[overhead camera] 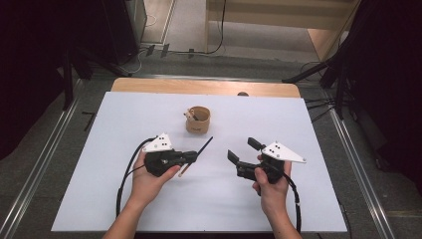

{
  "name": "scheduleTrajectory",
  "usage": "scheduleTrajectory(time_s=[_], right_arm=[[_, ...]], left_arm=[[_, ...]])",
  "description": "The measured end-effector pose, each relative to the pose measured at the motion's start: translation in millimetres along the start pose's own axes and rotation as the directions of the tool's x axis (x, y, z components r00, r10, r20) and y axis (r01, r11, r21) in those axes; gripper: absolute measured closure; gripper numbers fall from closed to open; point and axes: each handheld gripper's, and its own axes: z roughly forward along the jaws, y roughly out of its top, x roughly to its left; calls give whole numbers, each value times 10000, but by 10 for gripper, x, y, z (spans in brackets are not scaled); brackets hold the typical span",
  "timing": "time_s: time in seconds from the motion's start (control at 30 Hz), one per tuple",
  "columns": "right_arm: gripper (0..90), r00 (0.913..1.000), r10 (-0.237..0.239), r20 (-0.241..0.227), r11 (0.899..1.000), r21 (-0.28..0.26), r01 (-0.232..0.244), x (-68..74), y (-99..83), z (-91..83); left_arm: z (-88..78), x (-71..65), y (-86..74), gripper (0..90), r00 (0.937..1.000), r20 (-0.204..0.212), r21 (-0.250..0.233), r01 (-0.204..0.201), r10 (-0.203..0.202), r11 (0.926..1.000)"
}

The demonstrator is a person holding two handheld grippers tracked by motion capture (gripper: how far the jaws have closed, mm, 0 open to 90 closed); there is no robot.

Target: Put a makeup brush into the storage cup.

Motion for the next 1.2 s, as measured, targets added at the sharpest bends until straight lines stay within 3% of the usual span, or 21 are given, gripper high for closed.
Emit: scheduleTrajectory(time_s=[0.13, 0.27, 0.7, 0.93, 1.2], right_arm=[[226, 9991, 388, -155, 9991, 183, -385, 66, -49, 40], [264, 9961, 804, -376, 9967, 148, -798, 100, -69, 59], [435, 9898, 1406, 216, 9897, 247, -1411, 251, -67, 92], [482, 9722, 2323, -280, 9726, 53, -2322, 264, -71, 89], [590, 9532, 2851, -1007, 9585, 242, -2842, 270, -122, 149]], left_arm=[[-1, -45, -1, 847, 9999, 74, -398, 89, -86, 9992], [49, -88, -23, 847, 9999, 132, -466, 17, -10, 9989], [187, -208, -52, 847, 9991, 426, -815, -1, 36, 9967], [237, -254, -59, 847, 9989, 452, -850, -46, 85, 9964], [275, -300, -54, 847, 9984, 524, -897, -150, 198, 9959]])
